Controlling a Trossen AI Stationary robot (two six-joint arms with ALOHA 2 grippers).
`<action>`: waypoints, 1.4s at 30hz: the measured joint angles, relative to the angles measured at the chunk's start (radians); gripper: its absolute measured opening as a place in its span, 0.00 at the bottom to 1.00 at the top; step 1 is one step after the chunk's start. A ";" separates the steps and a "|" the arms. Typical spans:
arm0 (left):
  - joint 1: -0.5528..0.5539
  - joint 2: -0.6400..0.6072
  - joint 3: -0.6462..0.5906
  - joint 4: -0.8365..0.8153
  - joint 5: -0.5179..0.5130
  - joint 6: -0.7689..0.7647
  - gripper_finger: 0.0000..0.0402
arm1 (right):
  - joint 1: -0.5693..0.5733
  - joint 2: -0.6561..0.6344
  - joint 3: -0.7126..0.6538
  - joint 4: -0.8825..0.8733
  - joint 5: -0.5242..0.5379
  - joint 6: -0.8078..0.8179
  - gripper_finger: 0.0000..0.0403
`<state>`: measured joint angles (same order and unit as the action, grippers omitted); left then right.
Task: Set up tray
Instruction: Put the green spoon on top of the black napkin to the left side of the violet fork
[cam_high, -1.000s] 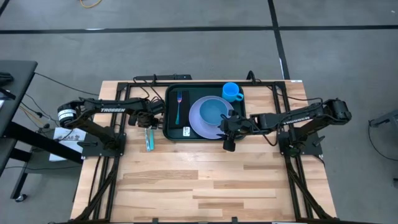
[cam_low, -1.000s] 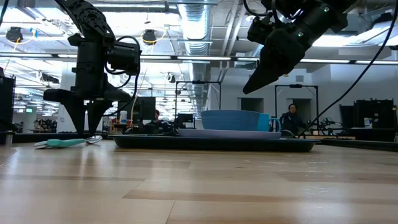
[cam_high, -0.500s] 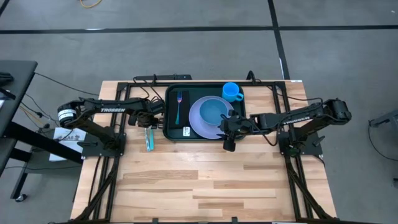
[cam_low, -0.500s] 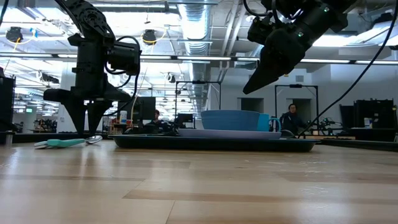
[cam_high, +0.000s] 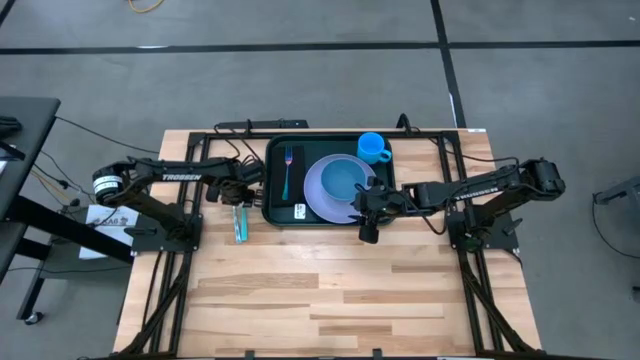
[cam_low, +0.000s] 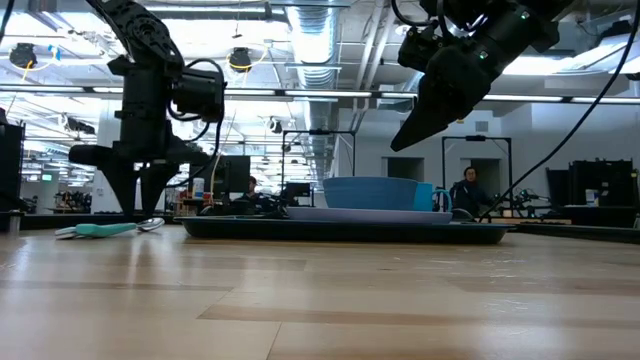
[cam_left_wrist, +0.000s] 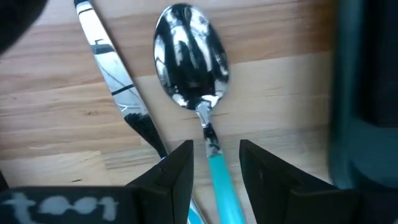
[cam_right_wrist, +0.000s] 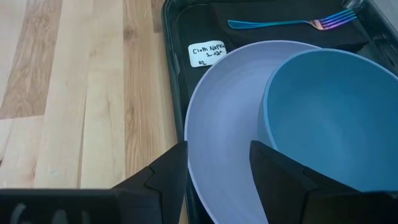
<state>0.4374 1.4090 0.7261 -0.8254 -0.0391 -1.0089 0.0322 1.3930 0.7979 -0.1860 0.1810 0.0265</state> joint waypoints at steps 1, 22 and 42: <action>0.000 0.000 -0.012 0.010 0.001 -0.004 0.30 | 0.000 0.000 0.000 0.000 0.000 0.000 0.41; 0.005 0.000 -0.098 0.140 0.043 -0.022 0.30 | 0.000 0.000 0.000 0.000 0.000 0.000 0.41; 0.063 0.002 -0.080 0.128 0.052 0.030 0.26 | 0.000 0.000 0.000 0.000 0.000 -0.008 0.41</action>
<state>0.5003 1.4109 0.6464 -0.6971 0.0128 -0.9794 0.0322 1.3930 0.7975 -0.1860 0.1810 0.0189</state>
